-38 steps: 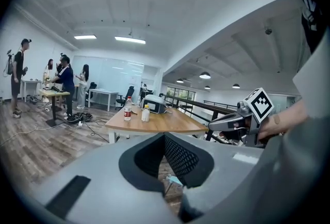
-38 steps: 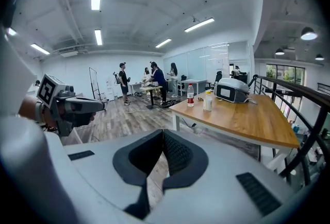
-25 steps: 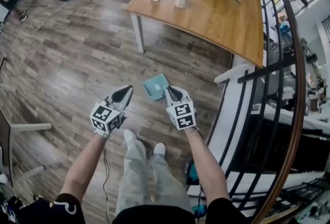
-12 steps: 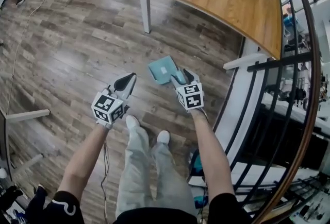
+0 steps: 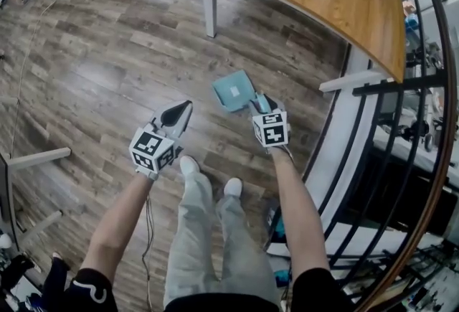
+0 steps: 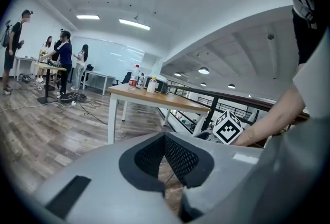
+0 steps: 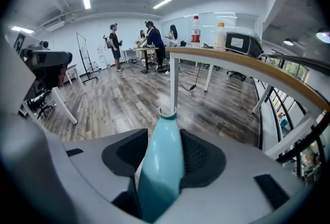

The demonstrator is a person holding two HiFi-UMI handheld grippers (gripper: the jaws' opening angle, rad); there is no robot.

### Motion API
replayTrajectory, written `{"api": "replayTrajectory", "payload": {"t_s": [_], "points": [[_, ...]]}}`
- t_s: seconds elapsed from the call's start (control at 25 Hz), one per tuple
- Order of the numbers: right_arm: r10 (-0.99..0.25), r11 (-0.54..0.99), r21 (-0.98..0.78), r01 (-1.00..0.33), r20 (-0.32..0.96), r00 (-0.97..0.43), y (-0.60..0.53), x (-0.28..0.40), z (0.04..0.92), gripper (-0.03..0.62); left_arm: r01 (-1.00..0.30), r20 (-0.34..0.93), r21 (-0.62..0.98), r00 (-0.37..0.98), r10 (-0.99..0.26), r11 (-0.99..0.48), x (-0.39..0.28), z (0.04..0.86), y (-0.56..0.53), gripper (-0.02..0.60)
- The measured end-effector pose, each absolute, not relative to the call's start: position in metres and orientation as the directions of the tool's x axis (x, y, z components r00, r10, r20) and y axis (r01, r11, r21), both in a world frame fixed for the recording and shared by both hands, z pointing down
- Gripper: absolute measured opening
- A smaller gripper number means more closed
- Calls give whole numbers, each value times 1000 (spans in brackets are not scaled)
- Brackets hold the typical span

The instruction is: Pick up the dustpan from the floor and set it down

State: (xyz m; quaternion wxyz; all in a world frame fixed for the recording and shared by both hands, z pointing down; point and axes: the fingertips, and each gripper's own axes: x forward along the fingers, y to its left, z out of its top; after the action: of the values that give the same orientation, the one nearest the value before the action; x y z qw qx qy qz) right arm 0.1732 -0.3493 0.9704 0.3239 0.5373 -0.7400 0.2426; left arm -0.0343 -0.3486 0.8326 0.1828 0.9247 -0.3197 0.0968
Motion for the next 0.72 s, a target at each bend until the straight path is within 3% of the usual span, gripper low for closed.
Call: {"api": "replayTrajectory", "payload": {"t_s": [0.2,0.72], "points": [[-641,283,2,-959,745,-187,-357,180,974,84,-631,308,292,773,-554,-719,-36,839,-348,-6],[-657,246,34,-969,741,-141,-345,189,965,89,-642,314,274,763,-565,-716,-31,836,-345,-6]]}}
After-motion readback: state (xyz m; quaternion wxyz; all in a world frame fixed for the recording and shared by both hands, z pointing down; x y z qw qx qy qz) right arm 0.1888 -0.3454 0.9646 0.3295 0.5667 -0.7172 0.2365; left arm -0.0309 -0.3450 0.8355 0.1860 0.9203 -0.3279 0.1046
